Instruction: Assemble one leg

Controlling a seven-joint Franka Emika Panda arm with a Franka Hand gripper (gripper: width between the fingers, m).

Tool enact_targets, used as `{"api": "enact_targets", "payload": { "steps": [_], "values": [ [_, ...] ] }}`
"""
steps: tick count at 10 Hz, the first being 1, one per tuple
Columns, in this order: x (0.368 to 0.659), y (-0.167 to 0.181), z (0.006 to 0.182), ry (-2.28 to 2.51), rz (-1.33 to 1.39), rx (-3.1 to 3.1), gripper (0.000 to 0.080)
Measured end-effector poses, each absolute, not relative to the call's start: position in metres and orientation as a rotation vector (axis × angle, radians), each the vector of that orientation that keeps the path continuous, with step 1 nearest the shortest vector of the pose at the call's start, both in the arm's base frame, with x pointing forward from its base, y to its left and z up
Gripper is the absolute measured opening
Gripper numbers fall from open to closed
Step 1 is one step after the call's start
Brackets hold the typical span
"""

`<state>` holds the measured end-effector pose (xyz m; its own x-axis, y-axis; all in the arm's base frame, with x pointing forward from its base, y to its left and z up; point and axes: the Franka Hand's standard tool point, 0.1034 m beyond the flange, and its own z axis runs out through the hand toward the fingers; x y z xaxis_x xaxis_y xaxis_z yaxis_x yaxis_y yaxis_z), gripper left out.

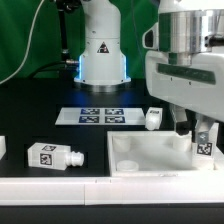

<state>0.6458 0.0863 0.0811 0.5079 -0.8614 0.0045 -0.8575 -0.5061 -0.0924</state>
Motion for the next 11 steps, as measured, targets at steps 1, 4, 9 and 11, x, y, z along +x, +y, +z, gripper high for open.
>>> {"api": "enact_targets", "payload": {
  "steps": [1, 4, 9, 11],
  "values": [
    [0.644, 0.090, 0.081, 1.392, -0.059, -2.750, 0.0460],
    [0.646, 0.086, 0.081, 1.153, -0.080, -2.865, 0.0635],
    [0.648, 0.102, 0.084, 0.491, -0.103, -3.085, 0.0649],
    [0.647, 0.102, 0.083, 0.501, -0.101, -3.085, 0.0649]
  ]
}}
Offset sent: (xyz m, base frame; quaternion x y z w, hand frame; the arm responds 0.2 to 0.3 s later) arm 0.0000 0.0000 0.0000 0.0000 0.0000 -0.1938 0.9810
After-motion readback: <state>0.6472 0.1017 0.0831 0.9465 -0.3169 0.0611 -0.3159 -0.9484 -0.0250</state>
